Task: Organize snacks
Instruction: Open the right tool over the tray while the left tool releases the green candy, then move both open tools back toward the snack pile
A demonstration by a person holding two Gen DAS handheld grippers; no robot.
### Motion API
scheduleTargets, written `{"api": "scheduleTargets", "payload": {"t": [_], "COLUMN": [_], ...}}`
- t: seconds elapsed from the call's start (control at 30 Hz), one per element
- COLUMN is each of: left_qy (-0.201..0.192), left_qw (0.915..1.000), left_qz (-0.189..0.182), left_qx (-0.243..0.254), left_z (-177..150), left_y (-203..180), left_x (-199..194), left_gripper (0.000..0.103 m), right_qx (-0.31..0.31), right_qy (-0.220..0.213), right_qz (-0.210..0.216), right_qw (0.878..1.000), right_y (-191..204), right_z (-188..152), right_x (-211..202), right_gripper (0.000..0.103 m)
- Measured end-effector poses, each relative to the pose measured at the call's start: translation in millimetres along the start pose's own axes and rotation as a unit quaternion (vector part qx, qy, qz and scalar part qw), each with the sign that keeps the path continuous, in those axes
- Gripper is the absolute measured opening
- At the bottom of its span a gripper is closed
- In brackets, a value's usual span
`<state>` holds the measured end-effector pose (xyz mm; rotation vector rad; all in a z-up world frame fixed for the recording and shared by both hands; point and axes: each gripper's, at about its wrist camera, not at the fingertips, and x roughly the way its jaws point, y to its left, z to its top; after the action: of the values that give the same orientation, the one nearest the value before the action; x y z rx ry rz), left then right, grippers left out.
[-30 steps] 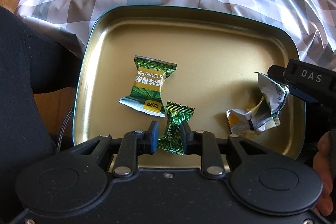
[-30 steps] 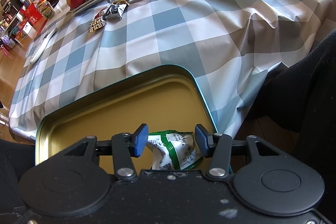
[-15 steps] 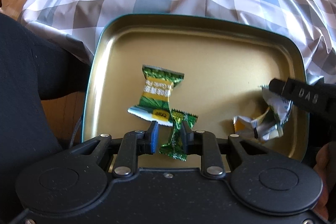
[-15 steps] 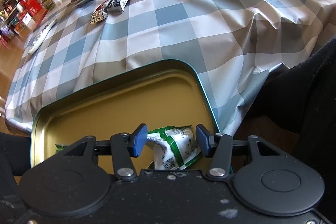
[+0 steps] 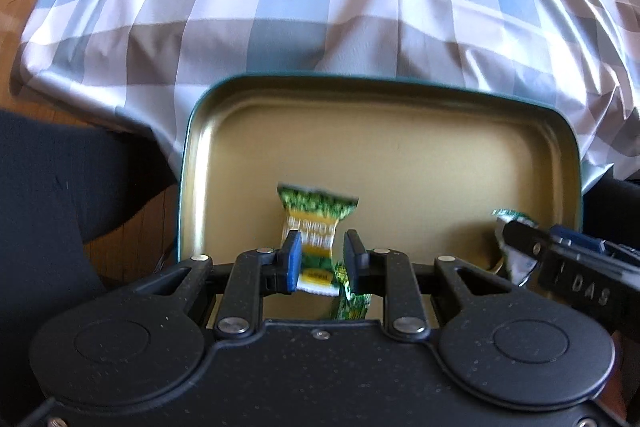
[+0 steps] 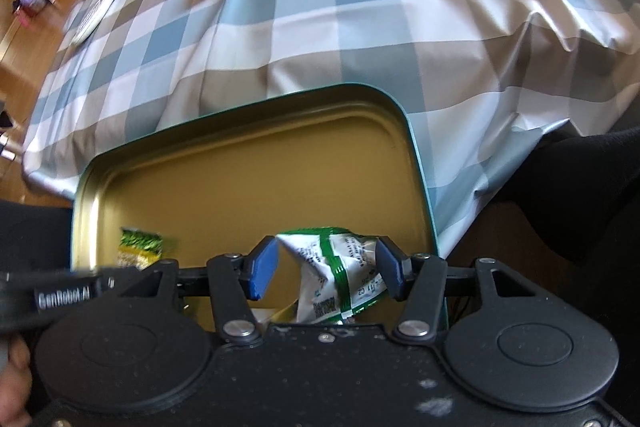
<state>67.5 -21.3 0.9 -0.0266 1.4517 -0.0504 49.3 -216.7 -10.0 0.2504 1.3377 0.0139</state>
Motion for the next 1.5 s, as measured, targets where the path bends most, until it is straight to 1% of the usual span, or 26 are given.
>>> {"api": "scheduleTargets", "payload": {"t": [0.3,0.37,0.47,0.57,0.77,0.97,1.2,1.37,1.5], "left_qy": [0.011,0.006,-0.006,-0.013,-0.022,-0.029,-0.048,-0.054,-0.053], "left_qw": [0.9999,1.0000,0.9999,0.9997,0.9992,0.9985,0.9973,0.9969,0.9973], "left_qz": [-0.005,-0.002,0.008,0.015,0.019,0.013,0.013,0.008,0.013], "left_qx": [-0.003,-0.007,-0.013,-0.016,-0.026,-0.044,-0.055,-0.056,-0.048], "left_z": [49,62,80,100,138,174,216,243,256], "left_y": [8,10,14,17,21,22,18,14,13], "left_x": [-12,-14,-18,-19,-14,-3,12,24,34], "left_gripper": [0.033,0.033,0.033,0.033,0.033,0.033,0.033,0.033,0.033], "right_qx": [-0.017,-0.018,-0.016,-0.014,-0.010,0.001,0.032,0.051,0.066], "right_qy": [0.056,0.065,0.066,0.061,0.049,0.055,0.067,0.063,0.048], "right_qz": [0.033,0.039,0.038,0.033,0.009,-0.008,-0.019,-0.034,-0.053], "right_qw": [0.998,0.997,0.997,0.997,0.999,0.998,0.997,0.996,0.995], "right_y": [7,9,10,11,13,15,14,12,8], "right_z": [34,45,64,84,124,157,191,218,241], "right_x": [-10,-13,-17,-20,-16,5,36,51,61], "right_gripper": [0.057,0.057,0.057,0.058,0.058,0.059,0.059,0.059,0.059]}}
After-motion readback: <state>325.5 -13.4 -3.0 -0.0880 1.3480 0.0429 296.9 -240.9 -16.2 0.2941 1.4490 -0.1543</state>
